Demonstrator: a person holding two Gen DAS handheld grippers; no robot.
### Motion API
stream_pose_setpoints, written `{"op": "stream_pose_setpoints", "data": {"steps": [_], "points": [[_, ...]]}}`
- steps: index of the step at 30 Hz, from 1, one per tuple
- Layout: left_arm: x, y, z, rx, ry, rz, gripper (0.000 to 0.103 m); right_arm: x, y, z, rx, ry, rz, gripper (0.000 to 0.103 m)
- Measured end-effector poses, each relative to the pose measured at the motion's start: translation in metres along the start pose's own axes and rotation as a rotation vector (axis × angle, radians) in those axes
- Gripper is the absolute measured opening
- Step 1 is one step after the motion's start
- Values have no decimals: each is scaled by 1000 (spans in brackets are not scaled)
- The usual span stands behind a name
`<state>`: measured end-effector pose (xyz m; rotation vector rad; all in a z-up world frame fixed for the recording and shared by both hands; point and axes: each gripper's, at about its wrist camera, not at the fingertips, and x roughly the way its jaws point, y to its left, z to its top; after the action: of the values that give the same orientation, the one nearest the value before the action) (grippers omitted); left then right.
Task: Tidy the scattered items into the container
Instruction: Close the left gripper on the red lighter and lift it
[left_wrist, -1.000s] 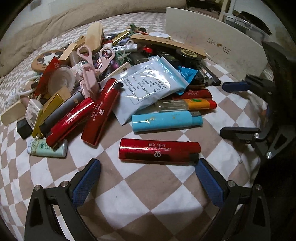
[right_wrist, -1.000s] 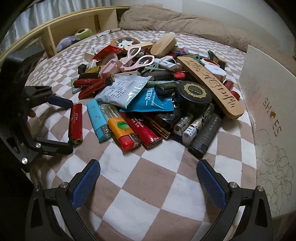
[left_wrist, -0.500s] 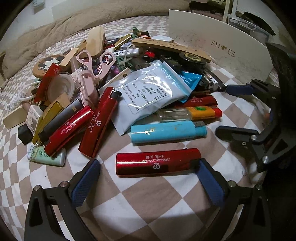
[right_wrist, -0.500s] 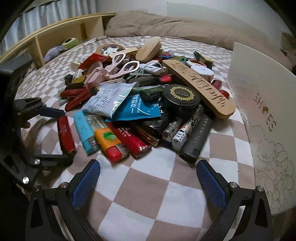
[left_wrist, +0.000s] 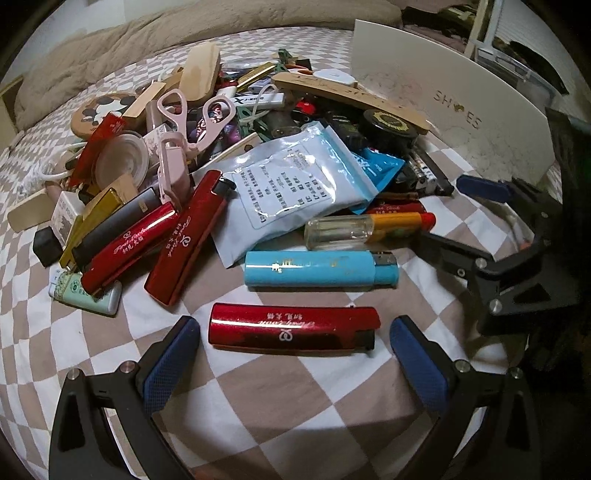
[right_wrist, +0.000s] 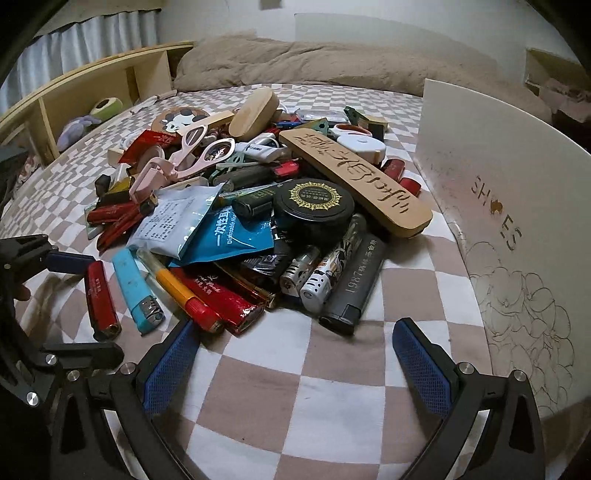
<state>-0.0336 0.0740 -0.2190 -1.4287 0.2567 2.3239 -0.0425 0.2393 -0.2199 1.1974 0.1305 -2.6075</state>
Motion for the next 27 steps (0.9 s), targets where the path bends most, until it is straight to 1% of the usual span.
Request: {"op": "stream_pose_setpoints", "data": {"steps": [3, 4, 5, 8, 13, 18, 24, 27], "points": [[0, -2, 0, -11, -5, 10, 103, 0, 0, 0, 1, -1, 0, 103], [-1, -3, 0, -13, -11, 13, 100, -1, -1, -1, 1, -1, 1, 103], [-3, -4, -1, -14, -19, 15, 93, -1, -1, -1, 2, -1, 1, 103], [-8, -7, -2, 4, -31, 18, 83, -1, -1, -1, 0, 0, 0, 103], [-11, -10, -6, 32, -34, 19, 83, -1, 0, -2, -2, -3, -1, 103], [-15, -7, -8, 52, -18, 16, 83, -2, -3, -2, 16, -8, 11, 103], [-22, 13, -10, 52, 8, 30, 83, 0, -3, 0, 30, -5, 0, 103], [-27, 28, -8, 58, 0, 58, 83, 1, -1, 0, 23, 0, -23, 103]]}}
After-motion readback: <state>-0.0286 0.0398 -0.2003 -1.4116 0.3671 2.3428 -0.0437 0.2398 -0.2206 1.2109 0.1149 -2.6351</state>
